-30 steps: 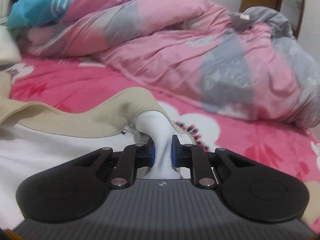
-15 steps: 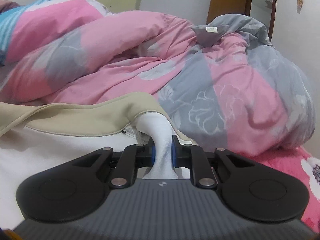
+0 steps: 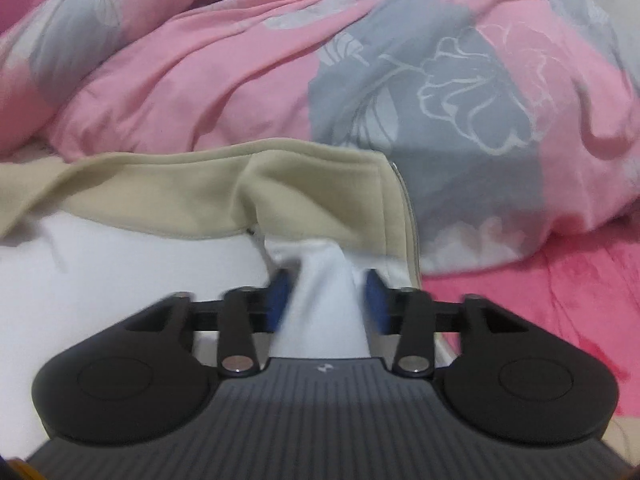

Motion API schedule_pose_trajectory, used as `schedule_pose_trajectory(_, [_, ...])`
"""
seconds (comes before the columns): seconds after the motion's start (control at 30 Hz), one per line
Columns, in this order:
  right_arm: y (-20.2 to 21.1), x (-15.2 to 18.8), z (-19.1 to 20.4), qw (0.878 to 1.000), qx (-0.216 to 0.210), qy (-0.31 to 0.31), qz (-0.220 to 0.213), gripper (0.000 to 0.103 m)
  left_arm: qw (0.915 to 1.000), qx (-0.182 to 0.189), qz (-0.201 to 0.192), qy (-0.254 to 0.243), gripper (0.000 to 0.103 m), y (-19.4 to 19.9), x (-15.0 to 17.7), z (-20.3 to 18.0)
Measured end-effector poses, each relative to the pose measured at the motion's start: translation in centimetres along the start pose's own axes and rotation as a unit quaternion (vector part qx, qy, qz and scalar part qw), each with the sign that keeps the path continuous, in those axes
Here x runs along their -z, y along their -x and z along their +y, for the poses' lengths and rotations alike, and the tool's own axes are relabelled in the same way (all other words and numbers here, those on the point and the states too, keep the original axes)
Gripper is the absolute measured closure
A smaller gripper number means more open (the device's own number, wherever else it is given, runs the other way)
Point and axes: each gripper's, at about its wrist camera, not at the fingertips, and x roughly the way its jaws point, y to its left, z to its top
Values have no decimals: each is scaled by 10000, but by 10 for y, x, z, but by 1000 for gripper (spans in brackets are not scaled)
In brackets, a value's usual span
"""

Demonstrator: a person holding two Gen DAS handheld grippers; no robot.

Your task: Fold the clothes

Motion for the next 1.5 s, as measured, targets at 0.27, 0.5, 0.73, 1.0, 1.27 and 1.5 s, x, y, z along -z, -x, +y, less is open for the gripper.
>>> schedule_pose_trajectory(0.27, [216,48,-69,9824,-1139,-1246,-800,22,9945,804,-505,437,14,154,21,13])
schedule_pose_trajectory(0.5, [392,170,-154,9160,-1918,-3238,-1388,20,9752,2057,-678,-449,11,263,119,-48])
schedule_pose_trajectory(0.73, [364,256,-170,8833,-1820,-4291,-499,22,9655,1963,-441,-1652,13,270,226,-121])
schedule_pose_trajectory(1.0, [263,254,-182,8845,-1169,-4492,-475,26,9630,1291,-424,-2327,24,246,274,-156])
schedule_pose_trajectory(1.27, [207,232,-192,8763,-1381,-4561,-705,88,9752,1281,-559,-1718,87,240,270,-156])
schedule_pose_trajectory(1.5, [300,241,-196,8662,-1277,-4378,-2042,90,9787,1538,-483,-1274,91,248,267,-147])
